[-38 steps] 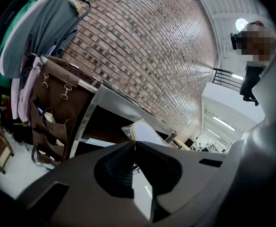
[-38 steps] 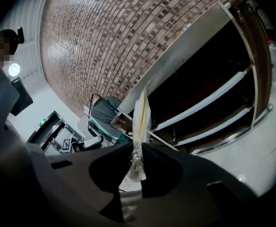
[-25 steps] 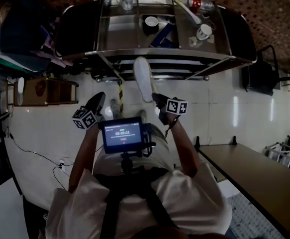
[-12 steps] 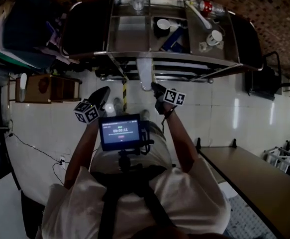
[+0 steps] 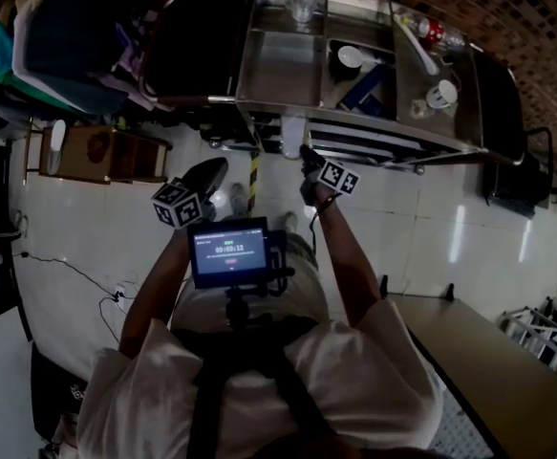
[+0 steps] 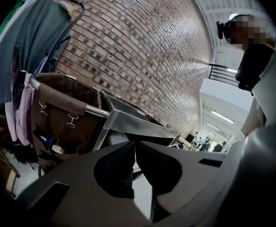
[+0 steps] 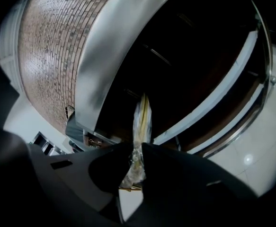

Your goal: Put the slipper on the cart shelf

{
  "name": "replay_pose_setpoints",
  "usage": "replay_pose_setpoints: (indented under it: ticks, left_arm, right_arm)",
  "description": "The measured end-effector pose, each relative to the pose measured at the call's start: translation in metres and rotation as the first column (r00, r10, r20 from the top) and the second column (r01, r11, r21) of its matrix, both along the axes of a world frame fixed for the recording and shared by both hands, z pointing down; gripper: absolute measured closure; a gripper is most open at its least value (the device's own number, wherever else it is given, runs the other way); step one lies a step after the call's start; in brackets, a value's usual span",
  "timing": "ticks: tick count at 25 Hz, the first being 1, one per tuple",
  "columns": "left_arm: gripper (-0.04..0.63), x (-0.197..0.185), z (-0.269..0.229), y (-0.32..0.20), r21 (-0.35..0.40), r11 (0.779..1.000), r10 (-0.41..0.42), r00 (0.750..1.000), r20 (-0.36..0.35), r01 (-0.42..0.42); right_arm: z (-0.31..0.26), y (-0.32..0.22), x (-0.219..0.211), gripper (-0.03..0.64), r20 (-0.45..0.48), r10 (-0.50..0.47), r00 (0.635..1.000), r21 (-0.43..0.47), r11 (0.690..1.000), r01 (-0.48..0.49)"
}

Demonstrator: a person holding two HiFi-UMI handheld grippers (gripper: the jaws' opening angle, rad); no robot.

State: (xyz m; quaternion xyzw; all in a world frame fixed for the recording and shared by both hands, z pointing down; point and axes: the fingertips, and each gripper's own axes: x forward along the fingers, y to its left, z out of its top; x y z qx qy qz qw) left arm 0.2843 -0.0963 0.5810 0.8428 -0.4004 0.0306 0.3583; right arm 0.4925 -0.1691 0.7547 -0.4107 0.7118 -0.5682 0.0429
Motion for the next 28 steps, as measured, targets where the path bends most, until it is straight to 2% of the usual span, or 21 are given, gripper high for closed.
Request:
replay_pose_setpoints:
  ticks: [6, 12, 19, 24, 28]
  left_arm:
    - [0.603, -0.012, 0.000, -0.009, -0.011, 1.000, 0.004, 1.000, 0.011, -0.003]
    - [0.603, -0.015, 0.012, -0.028, -0.033, 0.998, 0.046, 0.999, 0.008, -0.046]
    - [0.603, 0.011, 0.012, -0.033, -0.034, 0.993, 0.113, 0.993, 0.038, -0.112]
    - [0.603, 0.022, 0.013, -0.037, -0.035, 0.988, 0.151, 0.986, 0.071, -0.149]
    - [0.603, 0.031, 0.007, -0.038, -0.019, 0.986, 0.166, 0.983, 0.083, -0.165]
  right_arm:
    - [0.019, -0.024, -0.019, 0.555, -0.019, 0.033, 0.999, -0.015, 0.999, -0.033]
    - [0.047, -0.052, -0.038, 0.555, -0.044, 0.064, 0.997, -0.027, 0.998, -0.065]
    - [0.053, -0.066, -0.044, 0.555, -0.028, 0.078, 0.997, -0.015, 0.997, -0.078]
    - [0.060, -0.085, -0.052, 0.554, 0.011, 0.113, 0.994, 0.024, 0.993, -0.113]
    - [0.072, -0.099, -0.053, 0.554, -0.005, 0.113, 0.994, 0.028, 0.993, -0.113]
